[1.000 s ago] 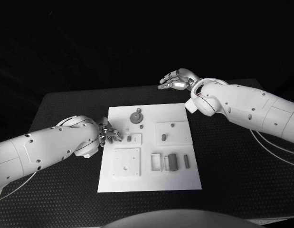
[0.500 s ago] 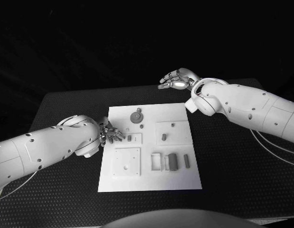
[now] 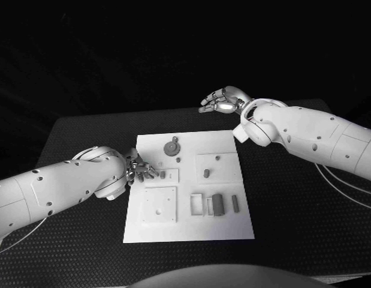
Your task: Assemble the parts on the task board
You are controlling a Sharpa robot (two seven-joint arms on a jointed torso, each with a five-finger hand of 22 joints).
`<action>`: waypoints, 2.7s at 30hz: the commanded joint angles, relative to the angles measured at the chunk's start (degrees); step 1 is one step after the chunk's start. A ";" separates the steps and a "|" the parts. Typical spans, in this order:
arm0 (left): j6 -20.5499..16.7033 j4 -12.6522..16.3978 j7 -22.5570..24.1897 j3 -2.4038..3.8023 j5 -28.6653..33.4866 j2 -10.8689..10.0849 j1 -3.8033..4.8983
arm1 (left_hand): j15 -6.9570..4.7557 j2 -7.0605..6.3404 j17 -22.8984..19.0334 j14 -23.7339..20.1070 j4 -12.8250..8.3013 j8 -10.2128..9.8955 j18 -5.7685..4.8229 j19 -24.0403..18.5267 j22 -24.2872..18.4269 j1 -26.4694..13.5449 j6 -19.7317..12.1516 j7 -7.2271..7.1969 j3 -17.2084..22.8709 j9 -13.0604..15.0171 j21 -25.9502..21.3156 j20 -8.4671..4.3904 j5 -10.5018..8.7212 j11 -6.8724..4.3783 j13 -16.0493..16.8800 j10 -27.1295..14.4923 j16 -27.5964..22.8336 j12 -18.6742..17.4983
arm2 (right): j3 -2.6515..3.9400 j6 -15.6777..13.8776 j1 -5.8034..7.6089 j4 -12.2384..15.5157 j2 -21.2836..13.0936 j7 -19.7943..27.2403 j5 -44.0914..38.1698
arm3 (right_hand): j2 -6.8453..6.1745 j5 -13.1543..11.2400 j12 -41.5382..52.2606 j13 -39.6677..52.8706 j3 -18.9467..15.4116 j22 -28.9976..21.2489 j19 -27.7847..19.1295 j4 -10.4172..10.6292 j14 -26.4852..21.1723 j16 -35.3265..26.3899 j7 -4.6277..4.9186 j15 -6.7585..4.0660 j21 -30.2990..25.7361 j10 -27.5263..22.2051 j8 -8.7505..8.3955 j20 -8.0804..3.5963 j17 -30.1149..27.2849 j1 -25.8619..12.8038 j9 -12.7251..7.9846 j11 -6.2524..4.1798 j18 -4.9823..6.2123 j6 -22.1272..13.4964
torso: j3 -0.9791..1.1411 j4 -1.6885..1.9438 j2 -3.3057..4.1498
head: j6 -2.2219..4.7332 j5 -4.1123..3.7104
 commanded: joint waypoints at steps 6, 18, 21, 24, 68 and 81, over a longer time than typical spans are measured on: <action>-0.23 0.19 0.53 -0.08 -0.24 0.07 -0.21 | -0.08 0.05 -0.11 -0.11 0.09 0.01 0.82 -0.21 1.03 -0.17 -0.15 0.12 -0.49 0.05 0.04 -0.10 -0.23 -0.29 -0.07 -0.16 0.25 0.22 | 0.02 0.52 -0.01 0.00 0.07 0.57 -0.07 | -0.14 -0.30 -0.36 -0.09 0.01 0.03 0.05 0.33 0.01 -0.36 2.96 0.47 -0.27 0.36 0.19 0.17 0.00 -0.51 -0.10 0.20 -0.99 -0.44 | -0.02 0.02 0.00 | 0.00 -0.10; 0.21 -0.22 0.25 -0.06 -0.41 0.01 -0.20 | -0.15 1.41 -0.29 0.04 0.14 0.14 0.83 -0.04 1.00 1.12 -0.05 0.06 -0.64 -0.07 0.01 -0.12 1.08 -0.36 -0.10 -0.06 0.31 0.29 | 0.02 0.57 -0.02 -0.02 0.02 0.57 -0.07 | -0.12 -0.30 -0.36 -0.09 0.02 0.14 0.08 0.34 0.00 -0.37 2.96 0.47 -0.30 0.36 0.21 0.16 0.00 -0.51 -0.11 0.19 -0.98 -0.45 | -0.01 0.04 -0.01 | 0.04 -0.17; 0.43 -0.20 0.20 -0.06 -0.60 0.03 -0.20 | -0.17 1.80 -0.37 0.09 0.14 0.19 0.81 0.03 1.02 2.01 -0.02 0.05 -0.41 -0.14 0.02 -0.12 1.95 -0.35 -0.12 -0.02 0.34 0.33 | 0.02 0.58 -0.02 0.00 0.01 0.58 -0.06 | -0.12 -0.30 -0.37 -0.09 0.02 0.19 0.09 0.34 0.01 -0.37 2.96 0.47 -0.30 0.37 0.21 0.16 0.00 -0.51 -0.12 0.19 -0.98 -0.45 | -0.01 0.05 -0.01 | -0.01 -0.19; 0.44 -0.14 0.18 -0.06 -1.56 0.02 -0.20 | -0.20 1.96 -0.50 0.30 0.49 0.30 0.74 0.33 1.02 4.02 0.19 0.01 1.60 -0.29 0.09 -0.11 1.69 -0.38 -0.15 0.17 0.46 0.43 | 0.02 0.57 -0.02 -0.01 0.00 0.58 -0.06 | -0.11 -0.30 -0.37 -0.09 0.02 0.15 0.09 0.34 0.01 -0.37 2.96 0.47 -0.31 0.37 0.21 0.16 0.00 -0.51 -0.12 0.19 -0.98 -0.45 | -0.03 0.04 0.02 | -0.03 -0.21; -0.79 1.00 0.90 0.42 -0.78 -0.32 -0.19 | -0.56 0.50 -0.85 0.41 0.21 0.99 0.96 0.51 0.99 -2.33 0.51 -0.35 -3.43 -0.76 0.05 -0.53 -0.71 -0.77 -0.17 0.50 1.20 0.92 | 0.02 0.54 -0.10 0.06 -0.04 0.59 -0.06 | -0.14 -0.30 -0.41 -0.10 0.01 0.16 0.09 0.34 -0.01 -0.39 2.96 0.47 -0.49 0.38 0.26 0.16 0.01 -0.50 -0.18 0.19 -0.96 -0.47 | 0.00 0.04 -0.03 | 0.00 -0.22; -1.03 0.88 0.86 0.55 -0.92 -0.85 -0.18 | -0.59 0.52 -0.86 0.47 0.20 1.02 0.97 0.57 0.99 -2.21 0.54 -0.38 -3.48 -0.77 0.07 -0.55 -0.64 -0.80 -0.17 0.54 1.24 0.94 | 0.02 0.55 -0.12 -0.03 0.04 0.59 -0.06 | -0.13 -0.30 -0.42 -0.10 0.01 0.40 0.15 0.35 -0.01 -0.40 2.96 0.47 -0.51 0.38 0.28 0.16 0.02 -0.50 -0.19 0.19 -0.96 -0.48 | -0.01 0.01 -0.01 | 0.09 -0.28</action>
